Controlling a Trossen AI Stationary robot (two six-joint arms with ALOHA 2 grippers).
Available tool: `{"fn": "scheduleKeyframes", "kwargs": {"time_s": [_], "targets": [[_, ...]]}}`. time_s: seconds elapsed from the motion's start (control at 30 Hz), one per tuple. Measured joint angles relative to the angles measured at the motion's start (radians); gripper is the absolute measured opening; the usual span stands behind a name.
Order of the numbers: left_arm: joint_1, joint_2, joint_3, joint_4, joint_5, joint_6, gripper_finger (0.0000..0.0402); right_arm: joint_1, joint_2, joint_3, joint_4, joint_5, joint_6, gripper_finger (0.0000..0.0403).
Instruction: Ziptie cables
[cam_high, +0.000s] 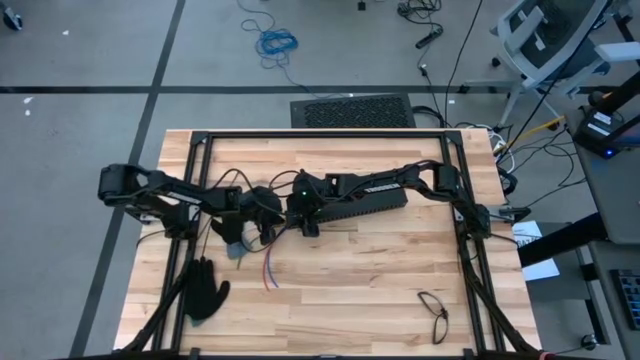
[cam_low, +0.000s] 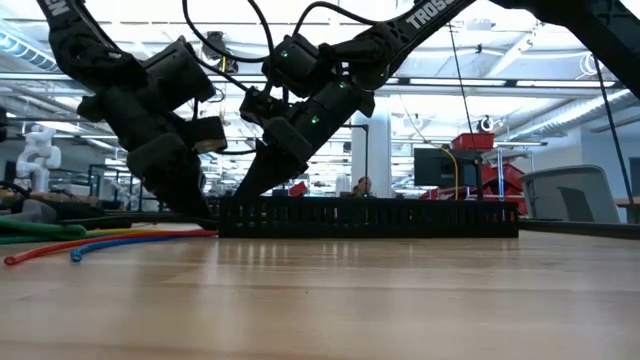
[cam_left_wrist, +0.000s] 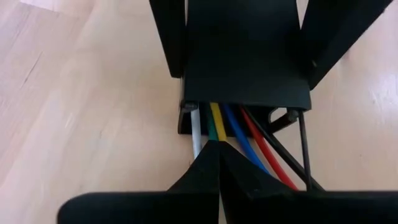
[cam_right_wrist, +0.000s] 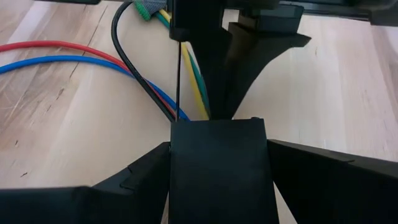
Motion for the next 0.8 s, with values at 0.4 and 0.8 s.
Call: {"fn": "scheduleKeyframes", "kwargs": {"time_s": [0.4,0.8], "targets": [[-0.001,0.064,-0.001,0.073,-0.015,0.001,0.0000,-0.001,-0.001,0.000,-0.003,0.001,0.000,0.0242],[-0.002,0.090,-0.001,0.144,-0.034,0.000,0.0000,-0.001,0.000,0.000,0.006,0.002,0.000,0.0242]]}}
